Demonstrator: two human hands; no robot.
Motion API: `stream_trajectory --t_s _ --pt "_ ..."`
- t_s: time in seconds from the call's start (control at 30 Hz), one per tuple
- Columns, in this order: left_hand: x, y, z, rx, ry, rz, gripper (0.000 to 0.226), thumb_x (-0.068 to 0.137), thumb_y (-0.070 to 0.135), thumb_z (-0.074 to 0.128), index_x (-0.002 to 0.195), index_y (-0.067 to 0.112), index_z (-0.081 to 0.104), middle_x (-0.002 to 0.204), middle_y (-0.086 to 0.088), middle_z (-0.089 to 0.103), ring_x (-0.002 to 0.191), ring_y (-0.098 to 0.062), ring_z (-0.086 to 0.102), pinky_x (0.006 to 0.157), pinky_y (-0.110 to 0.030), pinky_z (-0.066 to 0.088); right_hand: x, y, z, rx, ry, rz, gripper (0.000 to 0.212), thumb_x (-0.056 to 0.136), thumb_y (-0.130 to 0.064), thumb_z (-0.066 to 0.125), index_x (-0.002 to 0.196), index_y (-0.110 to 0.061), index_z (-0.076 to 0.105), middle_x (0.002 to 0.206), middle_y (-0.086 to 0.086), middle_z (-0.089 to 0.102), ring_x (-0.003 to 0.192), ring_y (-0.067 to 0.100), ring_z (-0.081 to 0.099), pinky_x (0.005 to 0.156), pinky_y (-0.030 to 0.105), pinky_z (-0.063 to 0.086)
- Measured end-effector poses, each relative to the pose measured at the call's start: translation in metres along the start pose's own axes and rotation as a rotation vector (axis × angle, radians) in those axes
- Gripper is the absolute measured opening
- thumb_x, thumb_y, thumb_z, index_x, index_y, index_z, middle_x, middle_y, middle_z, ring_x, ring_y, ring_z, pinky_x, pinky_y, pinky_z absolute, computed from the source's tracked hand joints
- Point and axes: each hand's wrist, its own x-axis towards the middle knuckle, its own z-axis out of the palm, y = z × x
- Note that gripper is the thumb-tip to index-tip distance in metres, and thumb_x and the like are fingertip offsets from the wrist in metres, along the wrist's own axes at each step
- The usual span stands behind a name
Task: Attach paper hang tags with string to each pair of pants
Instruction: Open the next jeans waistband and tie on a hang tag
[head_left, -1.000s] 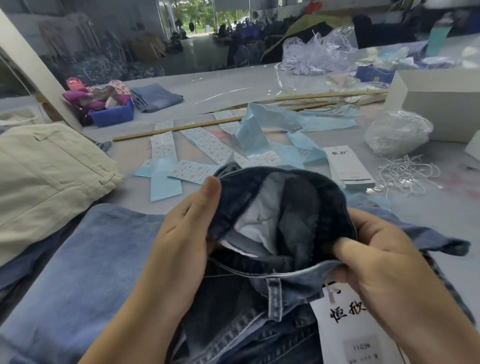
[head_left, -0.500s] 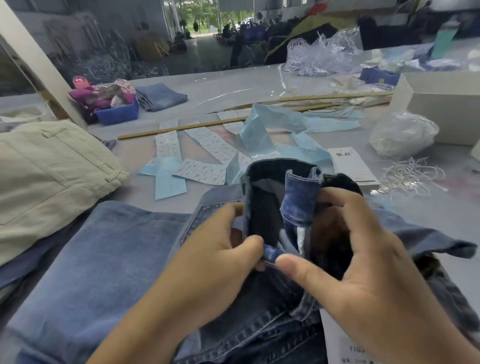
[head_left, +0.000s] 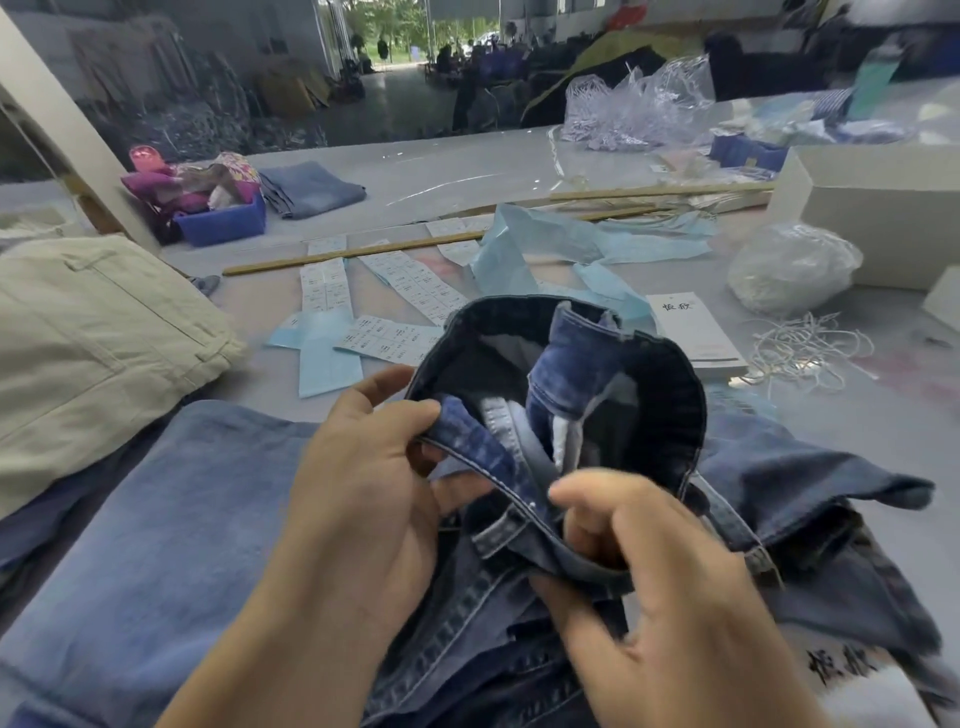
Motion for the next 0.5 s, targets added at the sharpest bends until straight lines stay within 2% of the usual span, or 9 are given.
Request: stream_trajectory --t_s 0.07,0.13,0.17,0.23,0.27,0.33,0.4,0.5 --pt "0.001 -0.001 0.004 -0.085 0.035 -0.008 0.025 0.093 -0.004 0.043 0.110 0.011 0.053 0.061 -0.005 0.063 0.044 -0.012 0.058 0.036 -0.024 0.047 0.001 -0.002 0.009 -0.006 0.128 -0.084 0.017 0.067 -0.006 0.078 0.077 -0.014 0.065 0.071 -0.007 0.057 0.061 0.019 0.053 0.060 0.033 0.048" --pt "0.001 0.001 0.004 -0.186 0.085 -0.012 0.025 0.095 -0.002 0.043 0.113 0.011 0.053 0.059 -0.004 0.063 0.042 -0.011 0.058 0.038 -0.019 0.047 0.004 -0.004 0.014 0.027 0.189 -0.155 0.017 0.066 0.005 0.074 0.062 -0.008 0.063 0.065 0.000 0.058 0.057 0.023 0.049 0.052 0.036 0.045" --pt "0.000 0.003 0.004 -0.220 0.102 -0.026 0.028 0.094 0.001 0.043 0.119 0.010 0.054 0.064 -0.006 0.066 0.046 -0.012 0.062 0.042 -0.020 0.051 0.006 -0.005 0.016 0.040 0.207 -0.192 0.019 0.064 0.008 0.073 0.058 -0.007 0.063 0.063 0.002 0.057 0.056 0.024 0.048 0.052 0.036 0.044" --pt "0.000 0.007 0.001 -0.237 0.133 -0.095 0.037 0.092 0.009 0.046 0.127 0.004 0.056 0.085 -0.014 0.074 0.064 -0.023 0.072 0.049 -0.033 0.058 0.009 -0.008 0.017 0.052 0.225 -0.270 0.020 0.059 0.010 0.071 0.053 -0.007 0.062 0.060 0.003 0.055 0.053 0.025 0.045 0.052 0.034 0.041" --pt "0.000 0.008 -0.003 -0.211 0.144 -0.126 0.034 0.092 0.012 0.046 0.121 0.000 0.059 0.083 -0.015 0.075 0.064 -0.025 0.073 0.044 -0.036 0.057 0.010 -0.009 0.019 0.051 0.232 -0.302 0.020 0.056 0.010 0.071 0.051 -0.007 0.061 0.058 0.003 0.054 0.052 0.024 0.044 0.052 0.033 0.039" --pt "0.000 0.009 -0.006 -0.165 0.140 -0.186 0.032 0.091 0.016 0.043 0.092 -0.006 0.066 0.065 -0.016 0.071 0.048 -0.025 0.069 0.032 -0.035 0.050 0.009 -0.009 0.023 0.042 0.247 -0.330 0.022 0.052 0.010 0.071 0.049 -0.009 0.061 0.057 0.002 0.052 0.052 0.022 0.043 0.054 0.032 0.036" --pt "0.001 0.008 -0.005 -0.187 0.092 -0.230 0.041 0.087 0.018 0.044 0.074 -0.009 0.073 0.075 -0.021 0.073 0.056 -0.033 0.071 0.038 -0.043 0.054 0.005 -0.006 0.028 0.029 0.249 -0.329 0.022 0.055 0.009 0.072 0.051 -0.011 0.063 0.058 0.000 0.052 0.052 0.020 0.044 0.056 0.030 0.036" --pt "0.004 0.003 -0.011 -0.198 0.032 -0.247 0.044 0.091 0.027 0.048 0.079 -0.005 0.076 0.095 -0.024 0.073 0.078 -0.038 0.073 0.056 -0.051 0.059 -0.003 0.000 0.030 -0.001 0.215 -0.307 0.020 0.063 0.005 0.074 0.057 -0.013 0.068 0.062 -0.002 0.056 0.055 0.018 0.050 0.058 0.028 0.040"
